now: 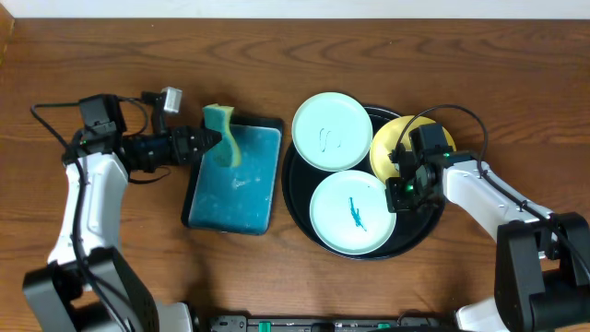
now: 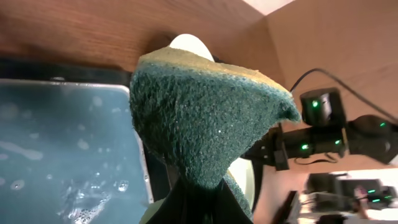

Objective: Clean dirty plates on tray and stack at the side
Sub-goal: 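Lift the wet sponge out of the basin with the left gripper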

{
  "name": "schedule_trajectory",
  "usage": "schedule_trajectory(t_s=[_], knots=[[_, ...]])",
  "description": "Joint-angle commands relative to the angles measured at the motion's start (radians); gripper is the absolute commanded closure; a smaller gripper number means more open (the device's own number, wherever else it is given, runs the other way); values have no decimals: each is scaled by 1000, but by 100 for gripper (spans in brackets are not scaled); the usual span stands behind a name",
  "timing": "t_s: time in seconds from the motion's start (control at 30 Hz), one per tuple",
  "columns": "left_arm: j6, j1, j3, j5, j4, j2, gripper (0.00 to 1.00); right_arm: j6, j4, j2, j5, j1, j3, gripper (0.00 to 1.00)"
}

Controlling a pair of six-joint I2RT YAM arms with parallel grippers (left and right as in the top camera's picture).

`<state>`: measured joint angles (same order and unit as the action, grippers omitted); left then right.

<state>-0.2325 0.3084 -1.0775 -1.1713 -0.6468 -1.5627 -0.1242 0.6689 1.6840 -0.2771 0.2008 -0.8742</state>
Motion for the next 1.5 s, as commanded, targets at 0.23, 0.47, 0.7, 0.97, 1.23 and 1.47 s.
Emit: schedule_trajectory(t_s=[0.23, 0.47, 0.7, 0.97, 1.23, 1.47], knots=[[5, 14, -18, -100, 2, -24, 93, -3, 5, 18, 33, 10, -5, 99], [6, 17, -18, -100, 1, -24, 93, -3, 5, 18, 34, 10, -5, 99], [6, 66, -18, -101, -11, -23, 93, -2, 8, 18, 34, 10, -5, 99], [-4, 68, -18, -101, -9, -23, 92, -2, 7, 18, 34, 11, -5, 99], [-17, 67, -18, -101, -10, -23, 92, -2, 4, 18, 34, 10, -5, 99], [-17, 64, -18, -100, -10, -23, 92, -2, 2, 18, 34, 10, -5, 99]])
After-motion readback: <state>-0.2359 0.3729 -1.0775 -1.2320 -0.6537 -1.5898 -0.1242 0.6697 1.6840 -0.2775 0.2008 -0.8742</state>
